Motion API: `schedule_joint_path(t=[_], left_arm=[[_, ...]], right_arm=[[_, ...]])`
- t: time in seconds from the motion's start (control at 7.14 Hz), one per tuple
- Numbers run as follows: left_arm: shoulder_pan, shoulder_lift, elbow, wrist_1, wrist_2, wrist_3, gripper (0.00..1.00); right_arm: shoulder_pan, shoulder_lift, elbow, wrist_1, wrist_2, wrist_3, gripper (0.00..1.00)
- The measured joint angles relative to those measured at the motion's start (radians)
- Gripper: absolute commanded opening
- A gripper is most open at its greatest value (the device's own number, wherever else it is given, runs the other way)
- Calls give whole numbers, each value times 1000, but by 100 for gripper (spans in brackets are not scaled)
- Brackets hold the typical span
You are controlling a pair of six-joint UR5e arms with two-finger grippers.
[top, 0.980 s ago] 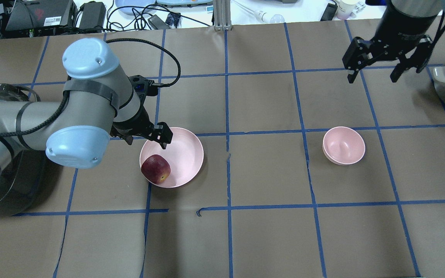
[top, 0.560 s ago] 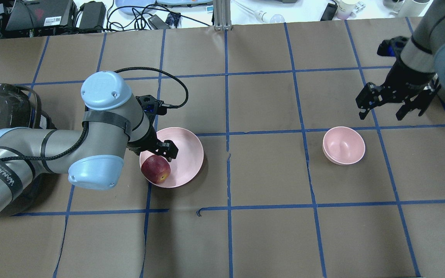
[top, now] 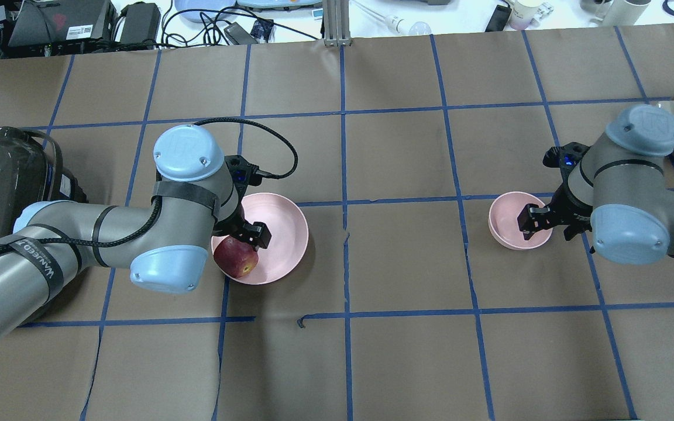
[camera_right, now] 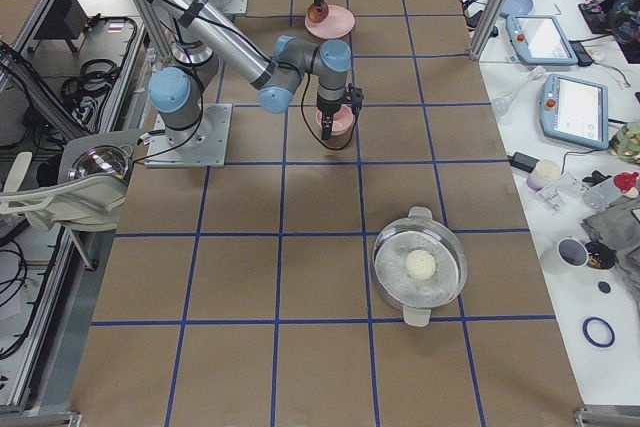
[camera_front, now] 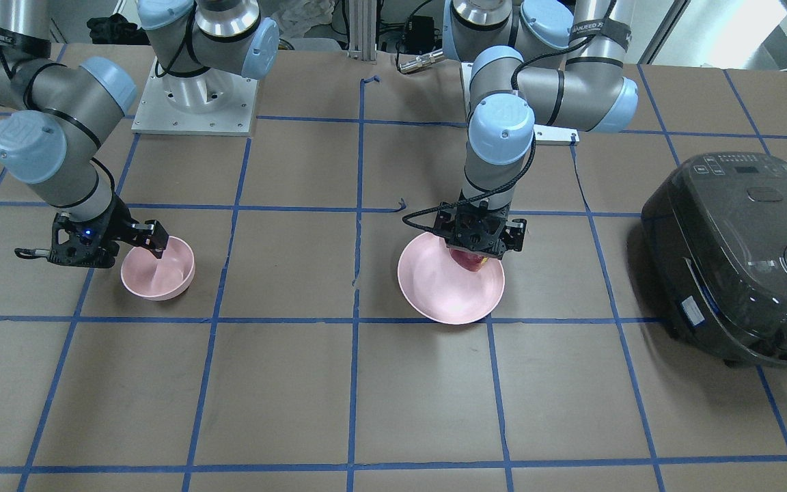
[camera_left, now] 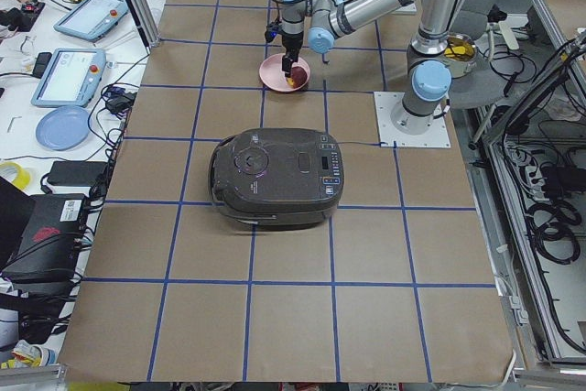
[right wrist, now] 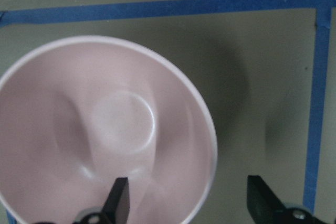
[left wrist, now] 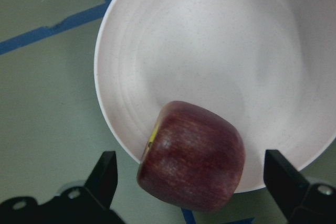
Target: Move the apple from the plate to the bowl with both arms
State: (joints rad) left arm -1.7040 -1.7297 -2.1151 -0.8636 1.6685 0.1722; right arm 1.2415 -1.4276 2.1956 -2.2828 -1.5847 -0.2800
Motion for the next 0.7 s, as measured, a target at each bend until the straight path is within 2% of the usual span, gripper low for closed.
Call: schedule_joint_path(t=[0.14,0.28,0.42,0.56,0.7], left_arm=[[-2,-13,-8,19,0,0,100],[-3,-26,-20,33,0,0,92],[-3,-37,-31,48,0,0,79],[-4,-47,-38,64,0,-2,30],[-5,-53,-44,81,1,-4,20]], right_arm=[[0,4,6,-13,0,-9,0],[0,5,4,-20,0,-12,0],[-1,5,-3,-22,0,-13,0],[0,6,-14,-23,0,-13,0],[0,7,-29,-21,1,-12,0]])
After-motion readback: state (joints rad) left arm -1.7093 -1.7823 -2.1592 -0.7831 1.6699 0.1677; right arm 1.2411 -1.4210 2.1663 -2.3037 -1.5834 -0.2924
